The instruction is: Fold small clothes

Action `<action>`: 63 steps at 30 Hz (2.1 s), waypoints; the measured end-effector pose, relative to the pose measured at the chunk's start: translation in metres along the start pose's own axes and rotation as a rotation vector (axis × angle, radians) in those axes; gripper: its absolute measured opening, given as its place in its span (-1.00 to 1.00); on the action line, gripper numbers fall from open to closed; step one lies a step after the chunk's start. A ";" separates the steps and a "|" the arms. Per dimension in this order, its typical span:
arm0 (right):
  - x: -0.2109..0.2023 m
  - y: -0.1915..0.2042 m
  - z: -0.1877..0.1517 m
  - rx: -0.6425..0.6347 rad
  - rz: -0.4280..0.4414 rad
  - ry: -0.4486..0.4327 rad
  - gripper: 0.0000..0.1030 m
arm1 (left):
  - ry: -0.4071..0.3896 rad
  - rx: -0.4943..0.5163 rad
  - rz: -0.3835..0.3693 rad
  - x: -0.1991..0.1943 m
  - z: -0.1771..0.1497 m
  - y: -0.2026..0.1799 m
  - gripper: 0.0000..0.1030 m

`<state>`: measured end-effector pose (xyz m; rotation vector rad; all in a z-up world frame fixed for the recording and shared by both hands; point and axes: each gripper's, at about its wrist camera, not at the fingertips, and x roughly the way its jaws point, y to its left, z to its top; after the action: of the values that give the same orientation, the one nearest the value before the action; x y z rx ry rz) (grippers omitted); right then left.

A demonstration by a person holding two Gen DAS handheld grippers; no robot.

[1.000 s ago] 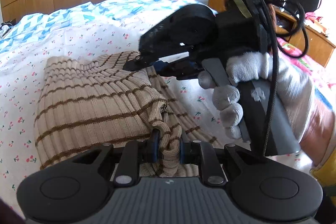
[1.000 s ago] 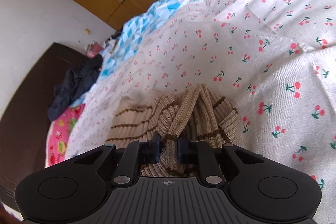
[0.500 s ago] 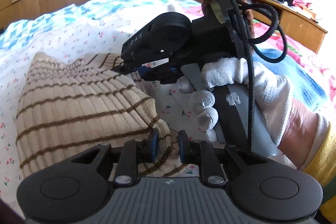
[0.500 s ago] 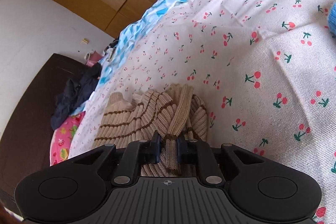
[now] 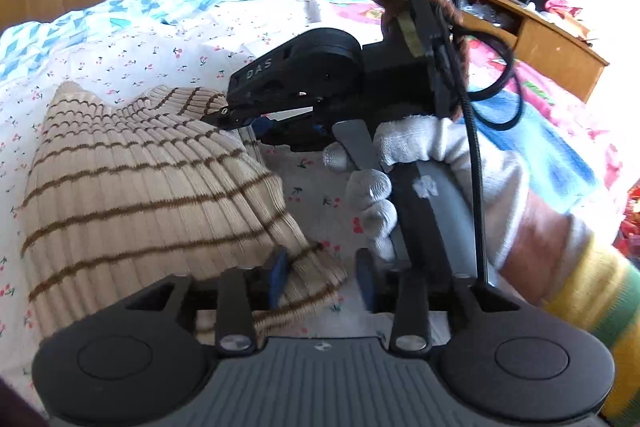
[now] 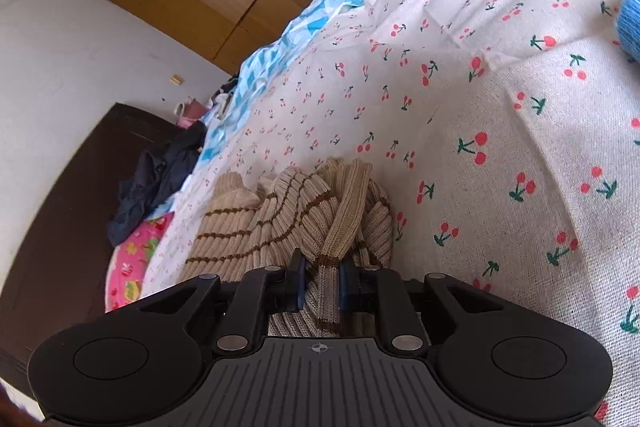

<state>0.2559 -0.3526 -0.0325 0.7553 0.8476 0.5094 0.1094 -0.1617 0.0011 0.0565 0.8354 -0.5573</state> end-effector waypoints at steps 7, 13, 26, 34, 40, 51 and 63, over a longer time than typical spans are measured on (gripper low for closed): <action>-0.017 0.012 -0.004 -0.005 -0.030 -0.056 -0.61 | -0.040 -0.018 -0.016 -0.046 -0.013 0.013 -0.04; -0.063 0.027 -0.030 -0.021 -0.050 -0.116 -0.51 | -0.123 -0.055 0.092 -0.076 -0.019 0.045 0.01; -0.069 0.040 -0.075 -0.074 -0.126 0.084 -0.14 | -0.133 -0.199 0.187 -0.070 -0.030 0.100 0.08; -0.074 0.050 -0.078 -0.121 -0.135 0.110 -0.79 | -0.127 -0.186 0.164 -0.064 -0.023 0.094 0.08; -0.076 0.060 -0.078 -0.191 -0.184 0.111 -0.80 | -0.124 -0.142 0.168 -0.053 -0.019 0.091 0.16; -0.062 0.057 -0.078 -0.218 -0.303 0.179 -0.68 | -0.003 -0.115 0.173 -0.025 -0.040 0.097 0.20; -0.026 0.069 -0.003 -0.109 -0.244 -0.034 -0.20 | -0.019 -0.136 0.148 -0.025 -0.040 0.100 0.21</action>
<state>0.2311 -0.3247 0.0310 0.5500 0.8596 0.3213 0.1178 -0.0546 -0.0250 -0.0117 0.8409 -0.3607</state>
